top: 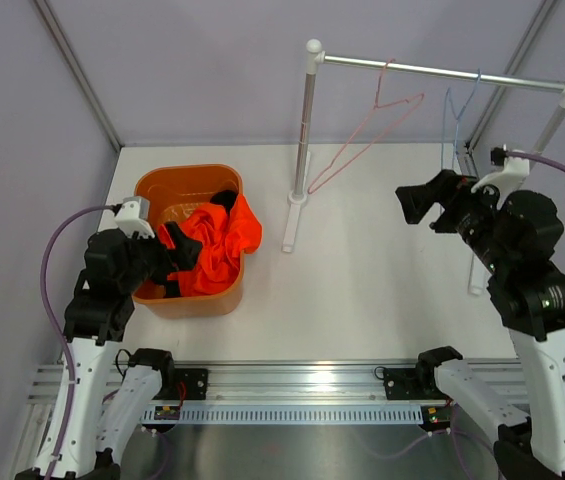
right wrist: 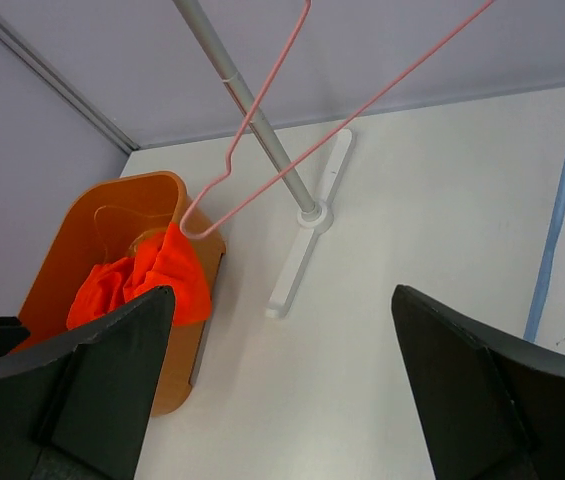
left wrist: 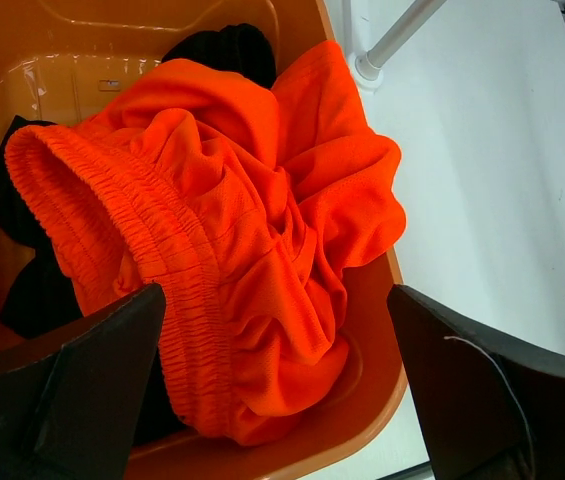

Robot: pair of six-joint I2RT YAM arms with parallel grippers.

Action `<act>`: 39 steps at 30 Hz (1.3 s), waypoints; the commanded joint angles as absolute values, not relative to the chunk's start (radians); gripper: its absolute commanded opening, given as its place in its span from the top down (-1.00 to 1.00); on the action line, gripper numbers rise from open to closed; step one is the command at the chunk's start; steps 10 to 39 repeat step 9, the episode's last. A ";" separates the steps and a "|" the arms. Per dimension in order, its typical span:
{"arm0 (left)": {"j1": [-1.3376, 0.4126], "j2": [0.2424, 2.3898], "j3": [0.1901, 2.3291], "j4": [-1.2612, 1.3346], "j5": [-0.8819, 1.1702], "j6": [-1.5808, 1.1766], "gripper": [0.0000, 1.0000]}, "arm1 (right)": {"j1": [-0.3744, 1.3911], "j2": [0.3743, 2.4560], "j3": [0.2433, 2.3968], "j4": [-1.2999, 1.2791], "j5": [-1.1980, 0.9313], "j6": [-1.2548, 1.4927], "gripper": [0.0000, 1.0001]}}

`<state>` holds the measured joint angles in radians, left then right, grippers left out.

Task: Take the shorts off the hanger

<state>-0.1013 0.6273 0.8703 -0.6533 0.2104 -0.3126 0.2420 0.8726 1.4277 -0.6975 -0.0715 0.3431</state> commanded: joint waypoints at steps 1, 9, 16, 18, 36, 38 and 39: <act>-0.107 0.601 0.851 -0.591 0.181 -0.287 -0.98 | 0.239 0.772 1.326 -0.649 -0.078 0.368 -0.99; -0.107 0.606 0.862 -0.588 0.178 -0.284 -0.98 | 0.238 0.675 1.247 -0.634 -0.084 0.377 -0.99; -0.107 0.606 0.862 -0.588 0.178 -0.284 -0.98 | 0.238 0.675 1.247 -0.634 -0.084 0.377 -0.99; -0.107 0.606 0.862 -0.588 0.178 -0.284 -0.98 | 0.238 0.675 1.247 -0.634 -0.084 0.377 -0.99; -0.107 0.606 0.862 -0.588 0.178 -0.284 -0.98 | 0.238 0.675 1.247 -0.634 -0.084 0.377 -0.99; -0.107 0.606 0.862 -0.588 0.178 -0.284 -0.98 | 0.238 0.675 1.247 -0.634 -0.084 0.377 -0.99; -0.107 0.606 0.862 -0.588 0.178 -0.284 -0.98 | 0.238 0.675 1.247 -0.634 -0.084 0.377 -0.99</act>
